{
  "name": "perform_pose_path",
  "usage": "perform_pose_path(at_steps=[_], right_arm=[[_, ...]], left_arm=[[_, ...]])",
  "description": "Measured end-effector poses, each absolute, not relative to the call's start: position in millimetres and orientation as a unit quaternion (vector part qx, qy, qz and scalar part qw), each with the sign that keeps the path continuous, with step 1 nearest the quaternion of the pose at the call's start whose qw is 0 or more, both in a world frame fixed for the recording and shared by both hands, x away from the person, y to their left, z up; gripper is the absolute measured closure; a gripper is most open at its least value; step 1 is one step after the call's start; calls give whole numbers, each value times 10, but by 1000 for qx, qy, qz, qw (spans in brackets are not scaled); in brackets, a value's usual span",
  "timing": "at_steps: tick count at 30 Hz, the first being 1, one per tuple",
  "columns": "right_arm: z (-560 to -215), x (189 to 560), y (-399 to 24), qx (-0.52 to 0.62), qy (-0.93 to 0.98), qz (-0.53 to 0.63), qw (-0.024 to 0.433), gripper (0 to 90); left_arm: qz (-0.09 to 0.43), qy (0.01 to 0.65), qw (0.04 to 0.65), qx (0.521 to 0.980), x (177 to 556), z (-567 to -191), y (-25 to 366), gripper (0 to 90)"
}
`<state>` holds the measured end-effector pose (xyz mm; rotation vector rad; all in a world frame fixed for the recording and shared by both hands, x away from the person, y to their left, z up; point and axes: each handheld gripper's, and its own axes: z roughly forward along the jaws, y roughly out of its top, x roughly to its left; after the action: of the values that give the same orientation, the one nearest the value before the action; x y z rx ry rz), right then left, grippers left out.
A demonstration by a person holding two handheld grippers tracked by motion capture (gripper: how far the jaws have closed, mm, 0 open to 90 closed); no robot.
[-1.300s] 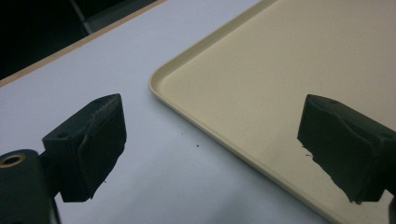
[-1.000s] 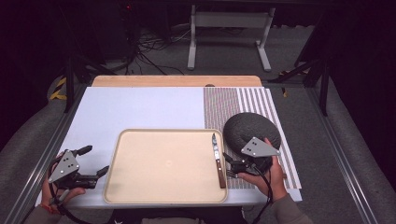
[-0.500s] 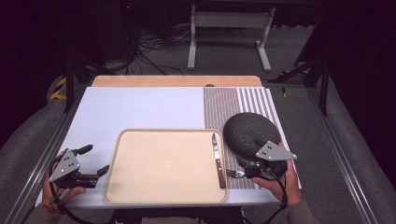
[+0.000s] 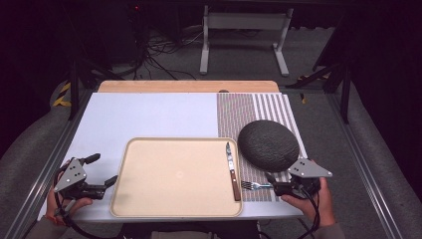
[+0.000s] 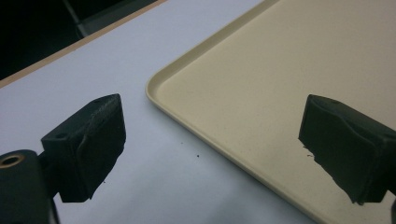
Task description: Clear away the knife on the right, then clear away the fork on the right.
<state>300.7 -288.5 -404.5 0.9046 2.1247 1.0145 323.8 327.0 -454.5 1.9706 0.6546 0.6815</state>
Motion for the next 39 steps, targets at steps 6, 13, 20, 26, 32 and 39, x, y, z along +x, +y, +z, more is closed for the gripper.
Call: perform_pose_path(at_steps=[6, 13, 20, 26, 32, 39], right_arm=[[-4074, 2961, -2959, 350, 805, 375, 298, 160], [-4108, 2893, -3042, 353, 808, 375, 287, 133], [-4210, 2878, -3073, 354, 820, 362, 267, 133], [-4259, 2886, -3081, 351, 829, 353, 253, 133], [-4293, 2899, -3072, 362, 836, 336, 238, 142], [-4337, 2925, -3085, 361, 845, 324, 224, 162]], left_arm=[[279, 264, 461, 800, 3235, -4536, 3262, 77], [280, 266, 460, 800, 3222, -4540, 3280, 76], [280, 264, 459, 801, 3224, -4544, 3272, 76], [280, 266, 460, 800, 3218, -4544, 3285, 77], [282, 263, 458, 801, 3189, -4534, 3277, 76], [283, 262, 457, 802, 3222, -4534, 3259, 77]])
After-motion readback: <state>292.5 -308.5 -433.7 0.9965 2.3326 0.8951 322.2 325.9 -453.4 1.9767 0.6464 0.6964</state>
